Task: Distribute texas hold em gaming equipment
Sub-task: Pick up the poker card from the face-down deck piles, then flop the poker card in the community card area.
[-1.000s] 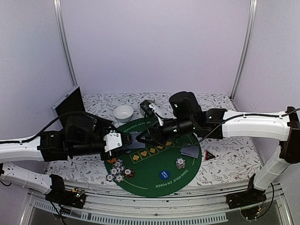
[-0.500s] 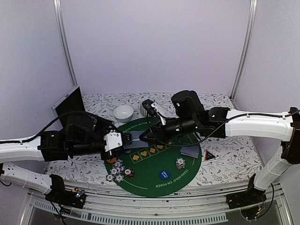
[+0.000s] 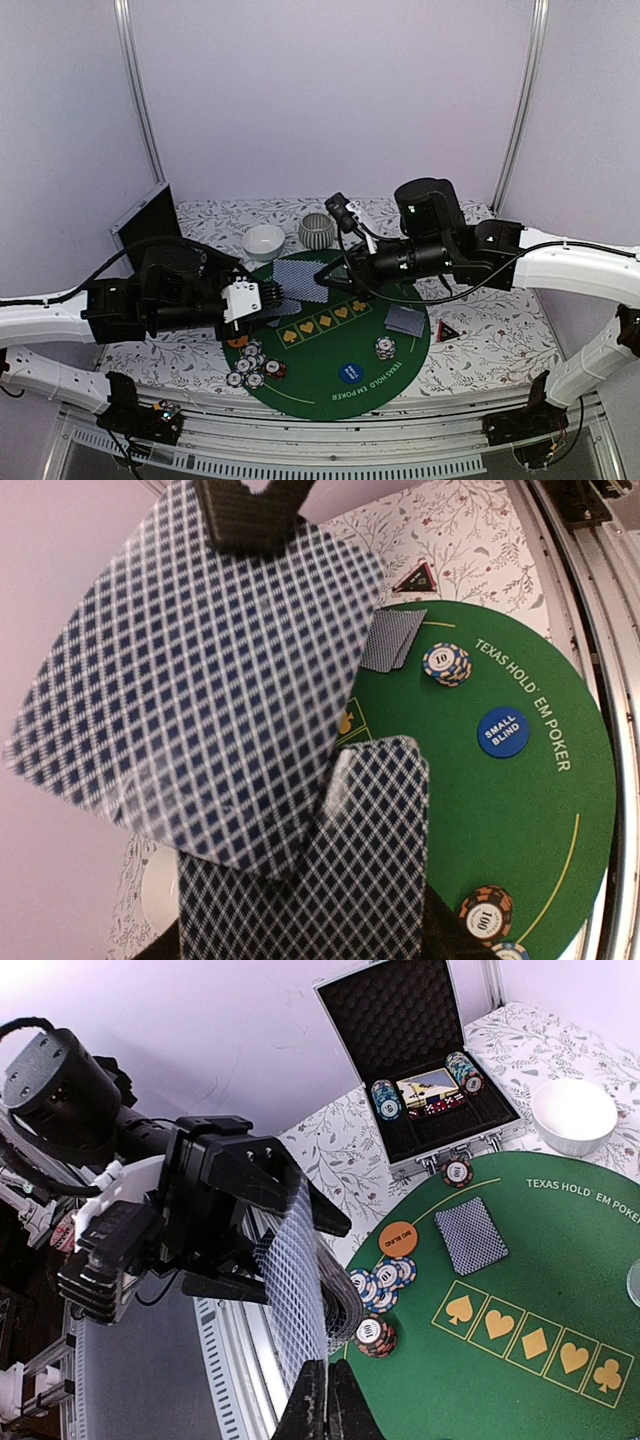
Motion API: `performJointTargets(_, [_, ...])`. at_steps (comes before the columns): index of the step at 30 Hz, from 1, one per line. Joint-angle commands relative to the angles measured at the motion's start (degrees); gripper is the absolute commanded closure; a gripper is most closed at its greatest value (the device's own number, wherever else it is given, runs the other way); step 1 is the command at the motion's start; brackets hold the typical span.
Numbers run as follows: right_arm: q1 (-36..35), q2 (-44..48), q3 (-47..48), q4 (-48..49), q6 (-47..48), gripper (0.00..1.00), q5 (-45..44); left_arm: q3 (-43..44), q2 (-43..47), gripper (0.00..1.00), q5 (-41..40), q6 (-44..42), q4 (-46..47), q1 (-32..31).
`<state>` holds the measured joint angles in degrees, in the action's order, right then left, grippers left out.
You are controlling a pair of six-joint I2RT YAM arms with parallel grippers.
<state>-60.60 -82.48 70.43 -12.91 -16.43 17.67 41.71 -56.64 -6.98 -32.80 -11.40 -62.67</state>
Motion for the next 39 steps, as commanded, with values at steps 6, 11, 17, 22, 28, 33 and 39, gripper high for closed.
performJointTargets(6, [1.38, 11.57, -3.83, -4.75, 0.82, 0.98, -10.58, 0.98, -0.25, 0.50, -1.70, 0.44, 0.68, 1.13])
performJointTargets(11, [3.74, 16.80, -8.86, -4.31, 2.91, 0.98, -17.47, 2.64, -0.47, 0.50, -2.87, 2.03, -0.52, 1.67])
performJointTargets(17, [5.58, 14.86, -7.18, -6.74, 6.62, 0.98, -22.57, 5.99, -1.44, 0.50, -6.28, 5.18, -2.78, 3.09])
performJointTargets(22, [5.51, 5.51, -1.86, -8.98, 8.84, 0.98, -24.60, 8.14, -2.50, 0.49, -11.14, 9.66, -5.19, 4.51])
performJointTargets(28, [2.19, -6.97, 4.79, -10.64, 11.03, 0.98, -33.47, 7.53, -1.15, 0.49, -15.63, 14.29, -6.97, 7.24])
performJointTargets(33, [-0.95, -17.32, 10.11, -9.19, 15.42, 0.98, -36.28, 5.46, 1.01, 0.49, -16.48, 17.82, -7.09, 12.08])
performJointTargets(39, [-3.89, -30.57, 19.08, -9.16, 23.71, 0.98, -40.34, 3.63, 3.03, 0.48, -16.14, 20.12, -5.97, 15.75])
